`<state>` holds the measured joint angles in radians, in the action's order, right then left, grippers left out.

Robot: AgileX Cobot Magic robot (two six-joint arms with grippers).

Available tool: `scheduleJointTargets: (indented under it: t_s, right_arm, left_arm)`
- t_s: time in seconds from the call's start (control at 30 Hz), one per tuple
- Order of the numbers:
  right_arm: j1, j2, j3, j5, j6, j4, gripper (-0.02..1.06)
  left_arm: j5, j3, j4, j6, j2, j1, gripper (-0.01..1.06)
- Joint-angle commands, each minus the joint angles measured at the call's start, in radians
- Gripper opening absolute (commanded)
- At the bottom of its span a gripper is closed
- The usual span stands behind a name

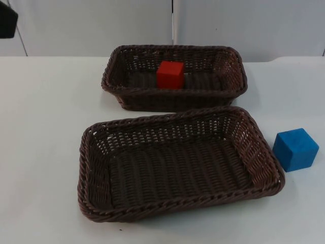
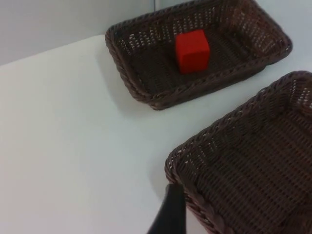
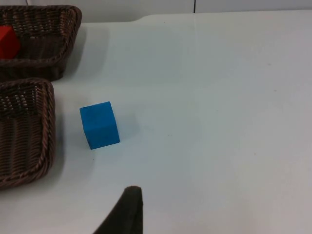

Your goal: Pick up one cube with the left hand and place it into the upper basket. Pick up one cube with the right hand and place it into the lower basket.

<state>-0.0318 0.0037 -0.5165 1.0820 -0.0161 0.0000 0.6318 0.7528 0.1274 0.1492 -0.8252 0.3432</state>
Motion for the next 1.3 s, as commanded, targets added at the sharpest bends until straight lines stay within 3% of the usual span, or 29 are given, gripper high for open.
scheduleJointTargets:
  t_s: [0.0,1.27]
  right_arm:
    - [-0.006,-0.004,0.002,-0.003,-0.003,0.0,1.05]
    - [-0.006,-0.004,0.0,-0.007,-0.001,0.0,1.05]
  left_arm:
    - [0.018,-0.003,0.019,-0.008,0.029,0.005,0.74]
    - [0.036,-0.003,-0.005,-0.008,0.057,0.005,0.74]
